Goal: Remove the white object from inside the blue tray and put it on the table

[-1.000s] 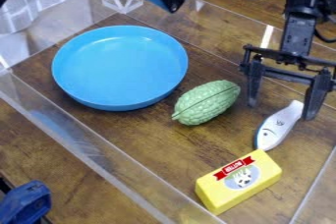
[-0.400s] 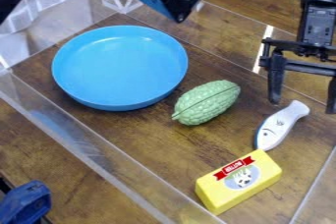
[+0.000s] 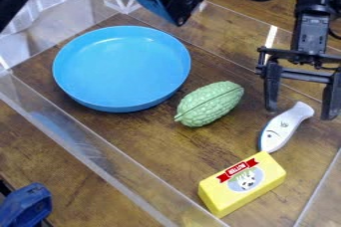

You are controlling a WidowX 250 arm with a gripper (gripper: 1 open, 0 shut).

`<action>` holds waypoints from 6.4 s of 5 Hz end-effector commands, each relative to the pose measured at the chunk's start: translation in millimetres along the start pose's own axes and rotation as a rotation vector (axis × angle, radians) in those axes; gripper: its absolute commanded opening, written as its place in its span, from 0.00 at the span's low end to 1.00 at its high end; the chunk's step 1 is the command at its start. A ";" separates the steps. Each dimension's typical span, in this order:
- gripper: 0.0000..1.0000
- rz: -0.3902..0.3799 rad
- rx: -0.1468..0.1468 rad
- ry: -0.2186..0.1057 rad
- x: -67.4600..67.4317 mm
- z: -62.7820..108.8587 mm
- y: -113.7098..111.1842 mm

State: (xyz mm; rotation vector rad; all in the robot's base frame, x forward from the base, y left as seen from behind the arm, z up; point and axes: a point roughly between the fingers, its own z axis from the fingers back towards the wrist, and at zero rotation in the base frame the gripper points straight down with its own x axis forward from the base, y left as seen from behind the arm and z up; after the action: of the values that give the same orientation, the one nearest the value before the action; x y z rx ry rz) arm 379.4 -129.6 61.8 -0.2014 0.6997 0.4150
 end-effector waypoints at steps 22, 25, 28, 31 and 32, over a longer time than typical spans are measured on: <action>1.00 -0.169 0.224 0.202 -26.9 -67.7 -16.2; 0.00 -0.078 0.125 0.236 -7.5 -58.6 2.4; 0.00 -0.074 0.138 0.249 0.1 -56.7 11.8; 1.00 -0.072 0.144 0.257 -1.2 -55.6 40.6; 0.00 -0.069 0.159 0.255 -1.2 -53.4 51.3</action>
State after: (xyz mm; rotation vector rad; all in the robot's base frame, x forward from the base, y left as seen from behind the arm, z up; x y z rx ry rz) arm 319.2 -113.0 18.2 -0.1205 1.0079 0.2333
